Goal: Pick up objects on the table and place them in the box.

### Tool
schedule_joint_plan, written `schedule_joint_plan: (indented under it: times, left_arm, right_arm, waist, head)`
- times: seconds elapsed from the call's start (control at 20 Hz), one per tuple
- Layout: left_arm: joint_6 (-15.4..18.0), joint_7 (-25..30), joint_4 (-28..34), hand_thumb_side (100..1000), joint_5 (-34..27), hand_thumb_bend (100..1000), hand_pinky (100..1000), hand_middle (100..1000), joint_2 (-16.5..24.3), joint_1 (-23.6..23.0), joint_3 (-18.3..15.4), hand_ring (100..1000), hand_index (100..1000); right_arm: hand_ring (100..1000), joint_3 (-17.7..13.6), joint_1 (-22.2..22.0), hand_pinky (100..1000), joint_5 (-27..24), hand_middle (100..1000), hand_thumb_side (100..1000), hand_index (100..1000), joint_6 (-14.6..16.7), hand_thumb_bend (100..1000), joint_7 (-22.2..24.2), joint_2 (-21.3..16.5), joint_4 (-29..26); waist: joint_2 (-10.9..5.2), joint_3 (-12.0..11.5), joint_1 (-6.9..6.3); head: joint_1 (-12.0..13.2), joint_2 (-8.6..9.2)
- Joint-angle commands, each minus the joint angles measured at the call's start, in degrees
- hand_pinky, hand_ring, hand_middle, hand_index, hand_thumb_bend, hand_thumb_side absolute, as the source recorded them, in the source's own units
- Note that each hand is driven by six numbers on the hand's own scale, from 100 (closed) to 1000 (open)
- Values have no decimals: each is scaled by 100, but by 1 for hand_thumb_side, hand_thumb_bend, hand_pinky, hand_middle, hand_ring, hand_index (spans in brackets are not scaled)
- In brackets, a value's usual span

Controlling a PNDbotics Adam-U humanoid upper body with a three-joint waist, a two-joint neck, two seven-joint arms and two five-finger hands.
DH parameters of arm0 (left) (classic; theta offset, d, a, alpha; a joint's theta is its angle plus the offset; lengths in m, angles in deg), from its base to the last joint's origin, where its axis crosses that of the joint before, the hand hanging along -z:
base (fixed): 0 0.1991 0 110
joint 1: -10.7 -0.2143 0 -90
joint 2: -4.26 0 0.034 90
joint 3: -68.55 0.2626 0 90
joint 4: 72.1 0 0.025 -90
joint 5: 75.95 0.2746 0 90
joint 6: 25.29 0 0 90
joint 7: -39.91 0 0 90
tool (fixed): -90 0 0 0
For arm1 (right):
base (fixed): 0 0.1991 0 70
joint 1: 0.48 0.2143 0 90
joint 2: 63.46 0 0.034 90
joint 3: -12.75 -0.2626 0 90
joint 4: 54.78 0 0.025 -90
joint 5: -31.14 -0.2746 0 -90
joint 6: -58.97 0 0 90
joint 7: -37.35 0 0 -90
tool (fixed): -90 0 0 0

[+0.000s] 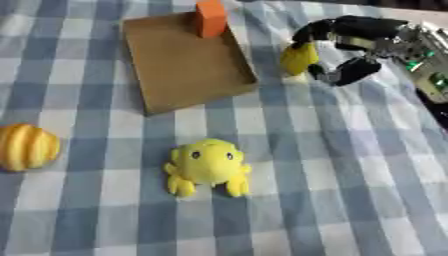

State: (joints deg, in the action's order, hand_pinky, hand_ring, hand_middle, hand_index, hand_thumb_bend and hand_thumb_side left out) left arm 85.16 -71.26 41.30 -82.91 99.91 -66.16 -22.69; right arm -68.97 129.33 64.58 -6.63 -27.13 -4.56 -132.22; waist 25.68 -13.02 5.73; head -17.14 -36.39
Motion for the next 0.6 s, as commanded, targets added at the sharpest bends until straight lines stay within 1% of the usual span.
schedule_joint_plan:
  times: [0.05,0.45,0.5,0.55,0.6]
  left_arm:
    - [3,22,119,651,44,100,979,747,55,45,-7,762,896]
    - [-3,35,119,657,71,100,980,744,24,53,13,762,893]
    - [-5,40,119,653,74,100,980,743,20,54,17,762,892]
    - [-5,44,119,658,77,100,980,742,17,57,20,762,891]
    - [-5,46,119,659,79,100,981,741,14,59,22,761,890]
  right_arm:
    - [934,-139,84,854,201,894,263,1000,-41,100,-165,-134,34]
    - [883,-197,44,822,700,844,252,979,-69,100,-890,-99,146]
    - [877,-199,40,819,740,840,234,977,-66,100,-961,-97,166]
    - [863,-202,34,812,774,833,251,975,-60,100,-1018,-96,184]
    - [839,-209,30,797,804,818,248,967,-57,100,-1074,-96,201]
  waist:
    - [-91,-15,-24]
    - [4,-85,-21]
    - [13,-90,-21]
    - [23,-97,-22]
    - [32,-104,-23]
  head:
    - [-55,109]
    - [-131,209]
    - [-141,218]
    - [-153,228]
    - [-163,239]
